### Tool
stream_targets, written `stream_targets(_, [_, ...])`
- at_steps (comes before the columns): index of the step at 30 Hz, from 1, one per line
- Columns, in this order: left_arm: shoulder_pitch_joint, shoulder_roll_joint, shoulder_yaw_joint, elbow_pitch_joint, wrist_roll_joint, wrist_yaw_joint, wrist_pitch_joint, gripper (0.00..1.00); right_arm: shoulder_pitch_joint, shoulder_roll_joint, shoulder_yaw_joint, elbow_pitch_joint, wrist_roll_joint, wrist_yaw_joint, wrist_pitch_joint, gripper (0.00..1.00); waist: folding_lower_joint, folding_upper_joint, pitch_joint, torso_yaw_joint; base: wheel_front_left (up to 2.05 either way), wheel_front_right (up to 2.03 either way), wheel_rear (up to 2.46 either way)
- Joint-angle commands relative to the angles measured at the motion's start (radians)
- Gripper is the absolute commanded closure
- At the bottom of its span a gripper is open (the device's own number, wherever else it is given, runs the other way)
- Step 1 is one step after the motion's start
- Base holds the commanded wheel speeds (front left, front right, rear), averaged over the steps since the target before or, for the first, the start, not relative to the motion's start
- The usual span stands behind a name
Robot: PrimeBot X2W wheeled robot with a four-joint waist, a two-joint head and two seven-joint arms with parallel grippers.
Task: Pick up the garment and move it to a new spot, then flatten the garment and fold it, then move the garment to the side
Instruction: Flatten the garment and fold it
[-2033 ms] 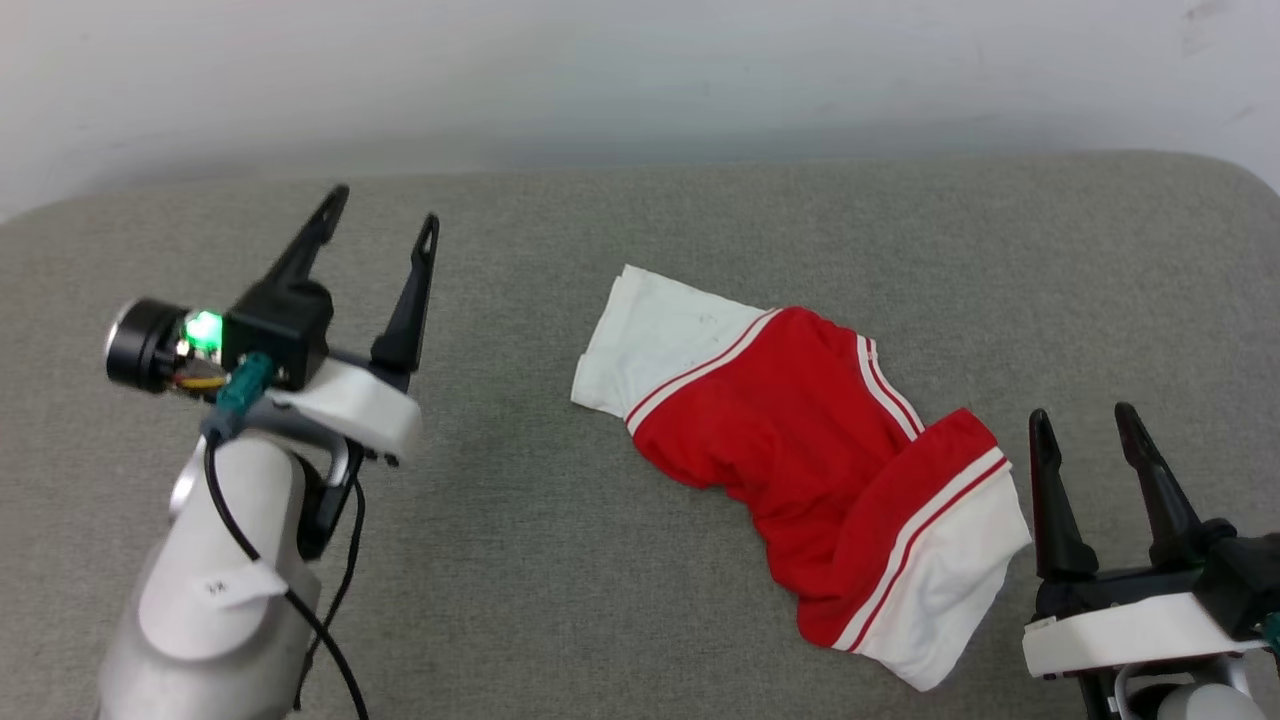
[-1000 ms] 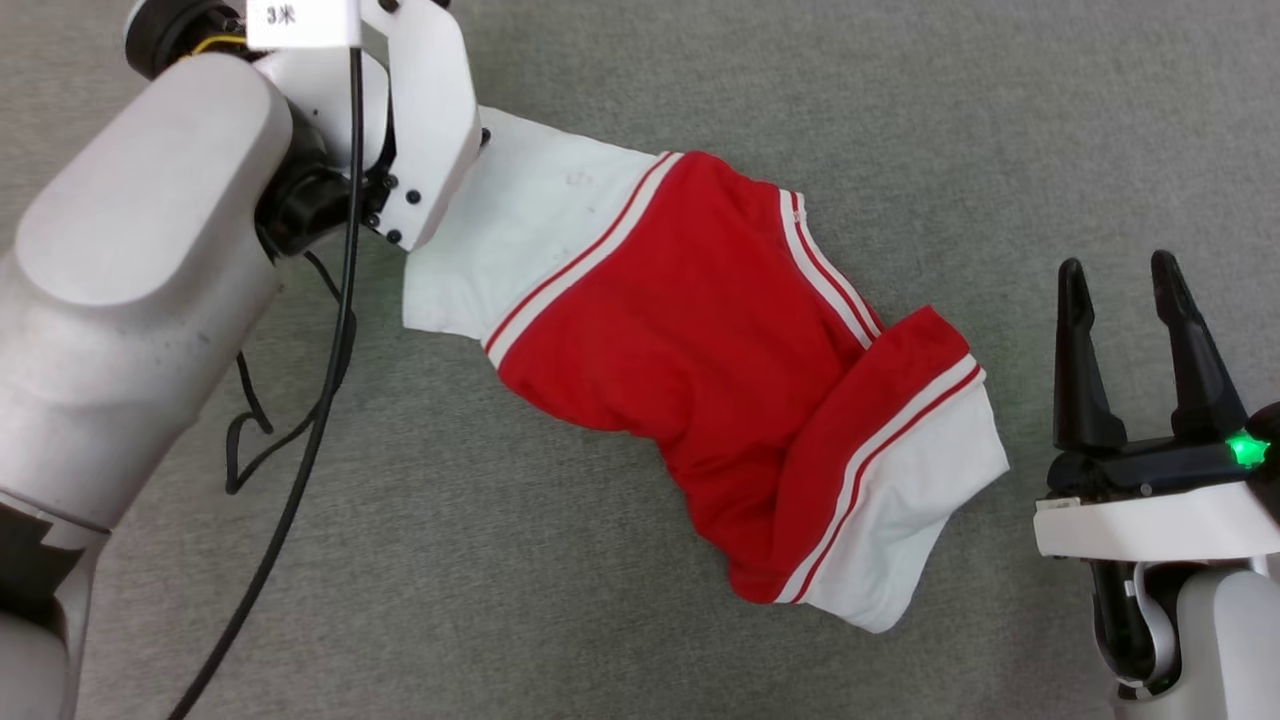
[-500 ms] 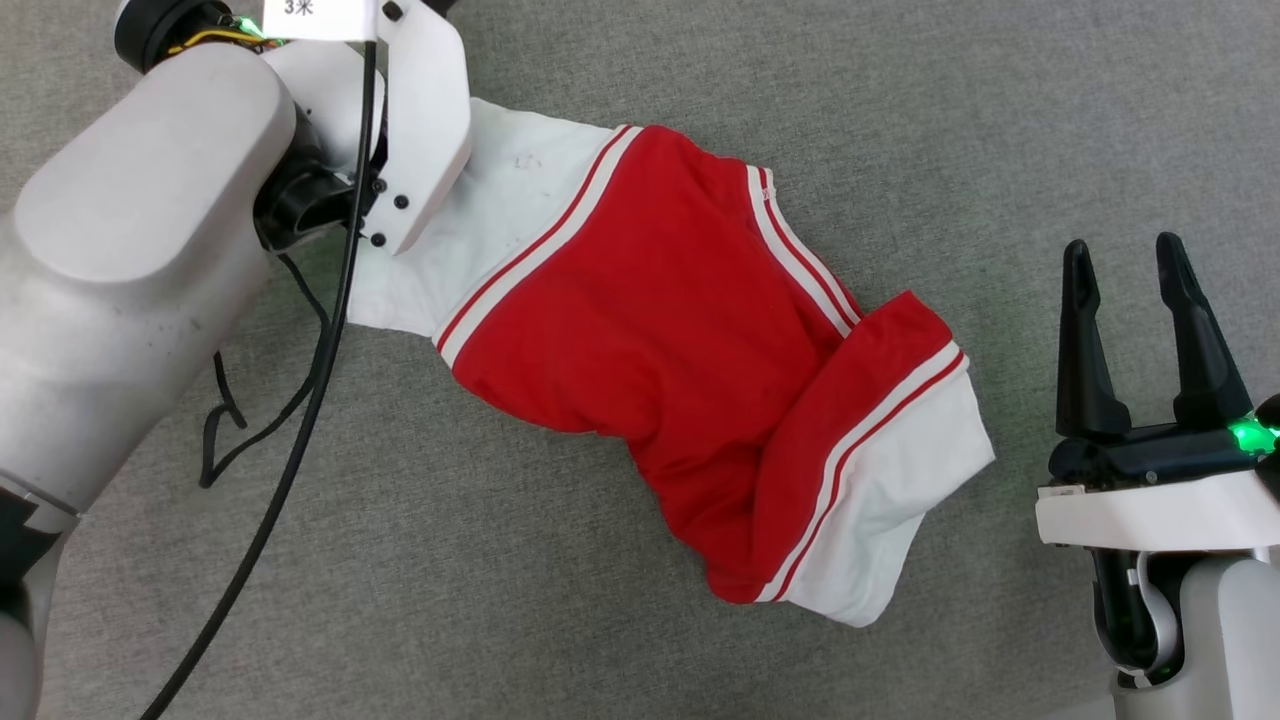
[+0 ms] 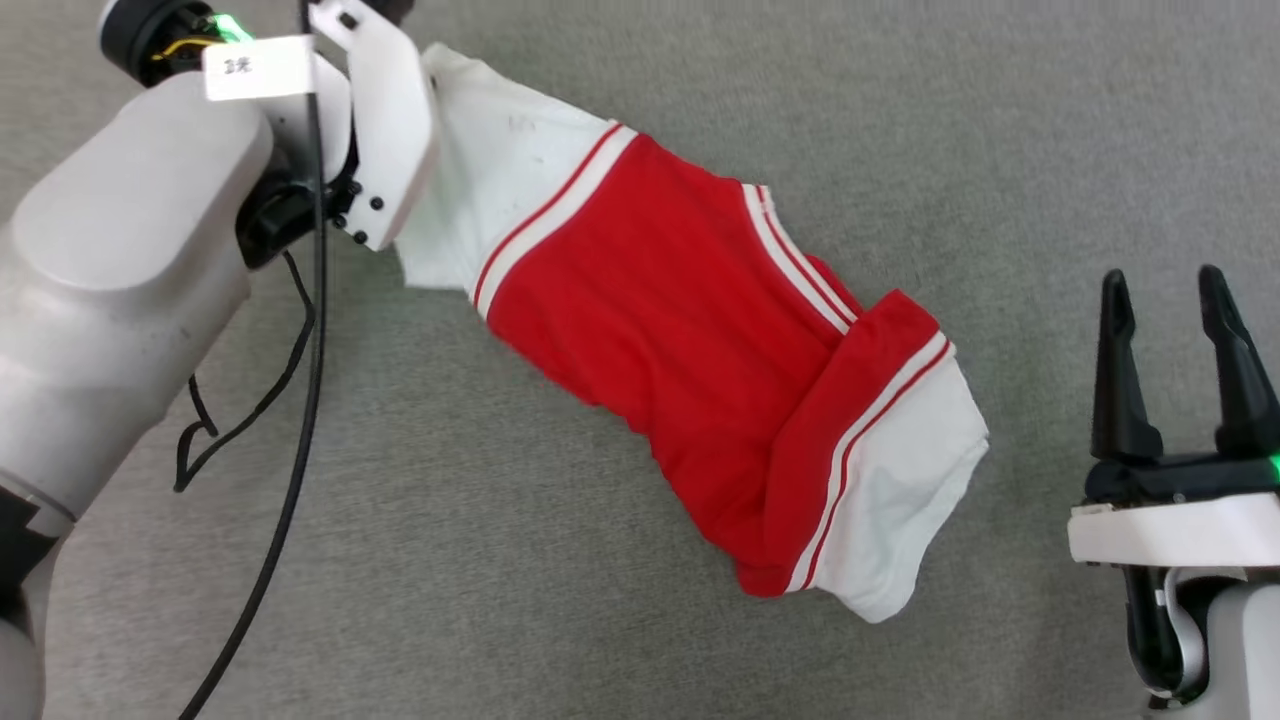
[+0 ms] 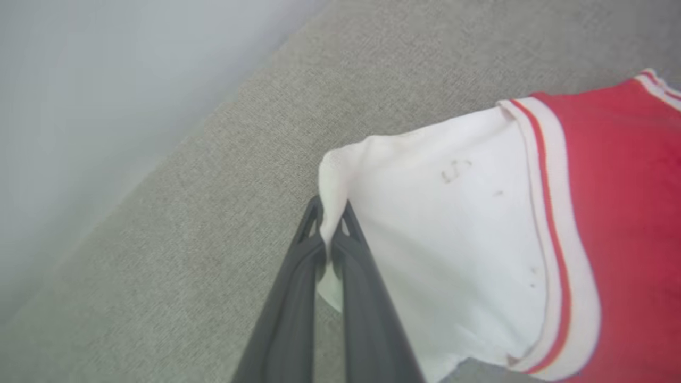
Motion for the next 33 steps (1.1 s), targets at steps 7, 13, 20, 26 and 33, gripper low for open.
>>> stream_targets(7, [0.067, 0.037, 0.025, 0.032, -0.005, 0.004, -0.146, 1.00, 0.028, 0.002, -0.061, -0.034, -0.096, -0.001, -0.002, 0.00, 0.0001, 0.0000, -0.124, 0.082, 0.00, 0.00, 0.00])
stream_targets(13, [0.119, 0.053, 0.031, 0.020, -0.017, 0.018, -0.195, 1.00, -0.002, -0.056, -0.016, -0.002, -0.146, -0.001, -0.002, 0.00, 0.0001, 0.0000, -0.165, 0.104, 0.00, 0.00, 0.00])
stream_targets(20, [0.166, 0.066, 0.034, 0.002, -0.029, 0.032, -0.234, 1.00, -0.038, -0.235, 0.130, 0.068, -0.057, -0.001, 0.108, 0.00, 0.0001, 0.0000, -0.198, 0.118, 0.00, 0.00, 0.00])
stream_targets(26, [0.182, 0.077, 0.036, -0.021, -0.030, 0.046, -0.250, 1.00, -0.045, -0.450, 0.320, -0.019, 0.139, -0.001, 0.418, 0.00, 0.0001, 0.0000, -0.205, 0.124, 0.00, 0.00, 0.00])
stream_targets(33, [0.175, 0.079, 0.037, -0.047, -0.028, 0.056, -0.256, 1.00, -0.069, -0.638, 0.492, -0.096, 0.334, -0.001, 0.703, 0.00, 0.0001, 0.0000, -0.193, 0.137, 0.00, 0.00, 0.00])
